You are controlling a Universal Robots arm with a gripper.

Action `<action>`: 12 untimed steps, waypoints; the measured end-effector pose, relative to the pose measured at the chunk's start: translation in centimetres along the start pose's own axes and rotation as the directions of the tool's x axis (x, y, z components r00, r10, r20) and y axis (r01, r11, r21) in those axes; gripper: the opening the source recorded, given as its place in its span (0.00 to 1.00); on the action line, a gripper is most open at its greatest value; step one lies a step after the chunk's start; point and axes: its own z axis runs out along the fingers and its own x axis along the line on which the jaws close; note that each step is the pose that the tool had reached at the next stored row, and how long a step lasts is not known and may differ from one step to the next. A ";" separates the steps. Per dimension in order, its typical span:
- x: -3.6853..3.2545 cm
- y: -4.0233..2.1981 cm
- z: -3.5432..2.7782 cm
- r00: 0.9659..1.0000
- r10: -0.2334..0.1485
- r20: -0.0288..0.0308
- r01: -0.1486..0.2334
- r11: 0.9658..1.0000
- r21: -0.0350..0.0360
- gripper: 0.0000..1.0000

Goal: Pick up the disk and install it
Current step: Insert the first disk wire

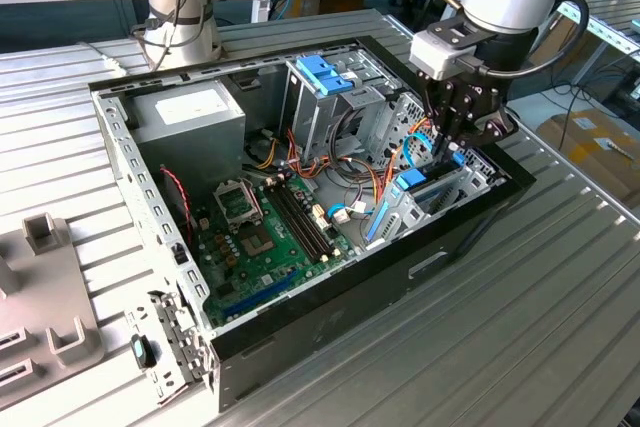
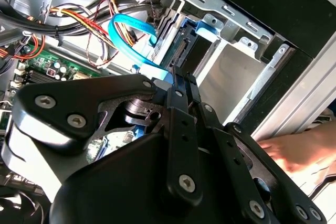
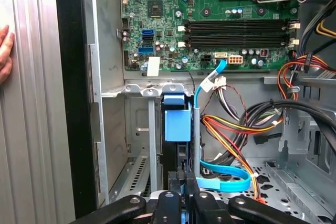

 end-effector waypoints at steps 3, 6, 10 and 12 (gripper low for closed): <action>-0.01 0.09 -0.01 1.000 0.000 0.003 0.000 1.000 0.000 0.16; 0.00 0.16 -0.03 1.000 0.001 0.004 -0.001 1.000 0.001 0.16; 0.00 0.44 -0.04 1.000 0.000 0.016 -0.001 1.000 0.019 0.16; 0.01 0.55 -0.04 1.000 -0.002 0.017 0.001 0.999 0.034 0.16</action>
